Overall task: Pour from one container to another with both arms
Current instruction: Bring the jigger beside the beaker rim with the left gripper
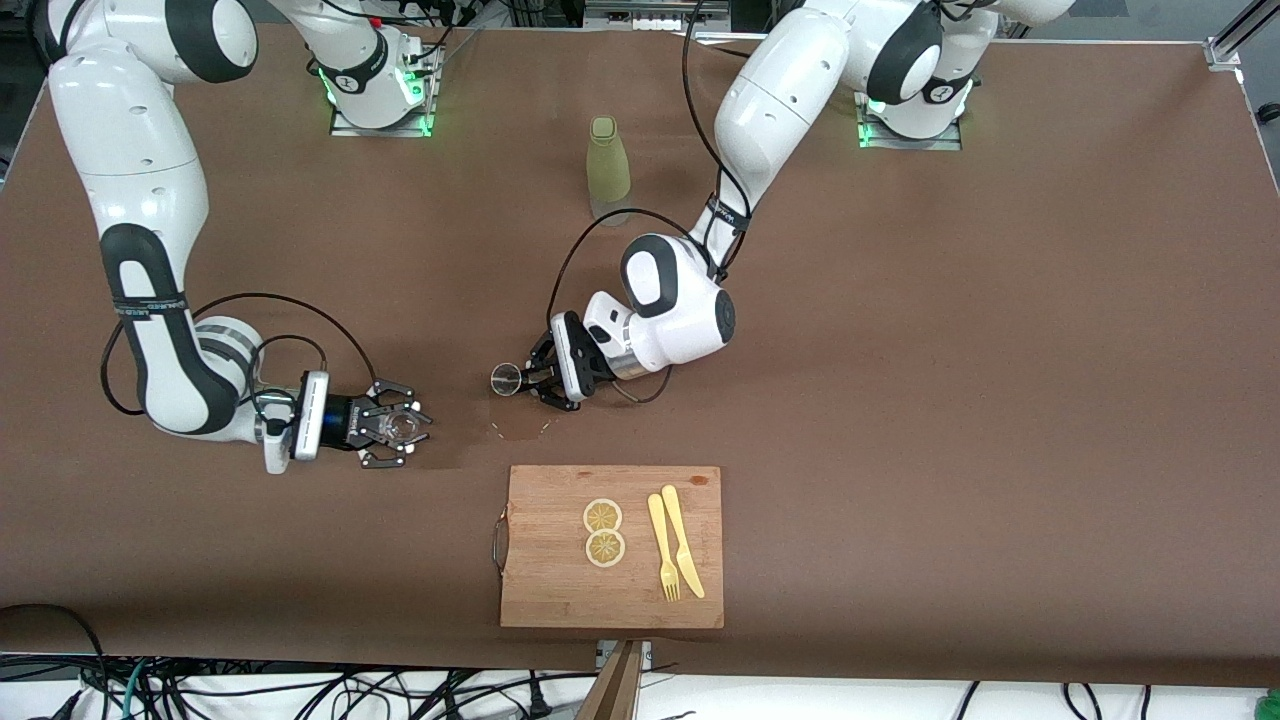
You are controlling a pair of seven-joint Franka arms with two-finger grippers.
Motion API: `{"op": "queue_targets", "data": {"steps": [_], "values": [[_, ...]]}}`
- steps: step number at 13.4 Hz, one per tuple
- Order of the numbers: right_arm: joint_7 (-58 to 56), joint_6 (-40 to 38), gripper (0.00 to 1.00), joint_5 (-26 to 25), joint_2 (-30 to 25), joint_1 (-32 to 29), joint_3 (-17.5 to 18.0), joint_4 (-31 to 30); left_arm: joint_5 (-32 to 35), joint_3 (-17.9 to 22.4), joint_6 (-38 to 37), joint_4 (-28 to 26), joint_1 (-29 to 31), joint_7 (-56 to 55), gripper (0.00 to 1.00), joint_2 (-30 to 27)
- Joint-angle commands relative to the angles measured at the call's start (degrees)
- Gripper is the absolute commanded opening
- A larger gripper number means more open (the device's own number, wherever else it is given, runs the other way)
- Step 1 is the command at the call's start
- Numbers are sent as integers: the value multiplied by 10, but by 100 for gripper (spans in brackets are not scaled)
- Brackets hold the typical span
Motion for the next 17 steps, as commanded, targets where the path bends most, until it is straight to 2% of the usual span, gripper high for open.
{"op": "queue_targets", "data": {"steps": [1, 8, 13, 17], "values": [[23, -7, 25, -25, 2, 20, 0, 7, -21, 13, 8, 36, -6, -6, 0, 18], [64, -37, 25, -52, -1, 38, 0, 8, -33, 13, 5, 37, 0, 2, 0, 18], [134, -92, 25, -106, -31, 37, -8, 10, -55, 13, 1, 37, 0, 3, 0, 18], [191, -131, 25, -162, -38, 37, -8, 35, -57, 13, 1, 37, 0, 3, 0, 18]]}}
